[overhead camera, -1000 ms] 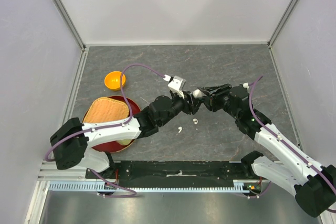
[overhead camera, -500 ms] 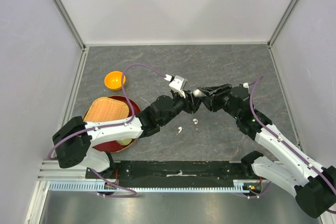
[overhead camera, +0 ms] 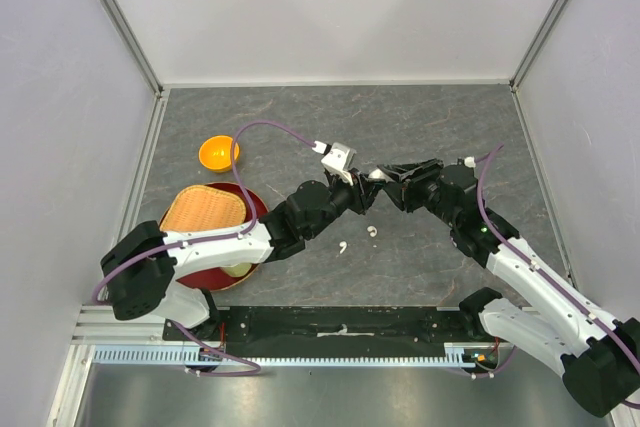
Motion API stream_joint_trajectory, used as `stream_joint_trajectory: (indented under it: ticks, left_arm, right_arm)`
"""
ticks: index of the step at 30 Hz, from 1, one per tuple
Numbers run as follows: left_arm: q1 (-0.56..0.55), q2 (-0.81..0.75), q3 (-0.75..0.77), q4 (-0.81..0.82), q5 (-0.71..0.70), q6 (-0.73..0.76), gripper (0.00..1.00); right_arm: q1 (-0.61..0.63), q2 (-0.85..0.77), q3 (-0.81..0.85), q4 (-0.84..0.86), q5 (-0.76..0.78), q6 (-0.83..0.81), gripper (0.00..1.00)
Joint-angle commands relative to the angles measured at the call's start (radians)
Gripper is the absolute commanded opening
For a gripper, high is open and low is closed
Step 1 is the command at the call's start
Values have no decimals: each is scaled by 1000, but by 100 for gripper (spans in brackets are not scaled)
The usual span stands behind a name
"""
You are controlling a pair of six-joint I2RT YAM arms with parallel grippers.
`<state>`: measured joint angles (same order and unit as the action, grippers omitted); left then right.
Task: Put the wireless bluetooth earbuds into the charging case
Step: Pick up the charging case at the center of the board.
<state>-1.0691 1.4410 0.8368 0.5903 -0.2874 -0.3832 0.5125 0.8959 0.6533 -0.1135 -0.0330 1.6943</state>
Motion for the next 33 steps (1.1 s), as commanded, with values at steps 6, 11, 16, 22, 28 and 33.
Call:
stream_joint_trajectory:
  ticks: [6, 11, 16, 22, 28, 33]
  left_arm:
    - [-11, -31, 2, 69, 27, 96, 2]
    - [29, -129, -65, 7, 103, 174, 2]
    - [170, -321, -169, -70, 321, 210, 2]
    - [293, -438, -176, -196, 566, 283, 2]
    - [305, -432, -156, -202, 701, 328, 2]
    - [307, -399, -169, -138, 720, 311, 2]
  right_arm:
    - [6, -9, 58, 81, -67, -116, 60]
    - [-11, -8, 132, 57, -77, -322, 98]
    - [-48, 43, 196, 12, -242, -446, 98]
    - [-74, 179, 278, 35, -553, -519, 98]
    - [-72, 182, 247, 213, -682, -434, 98]
    - [-71, 210, 247, 204, -729, -415, 98]
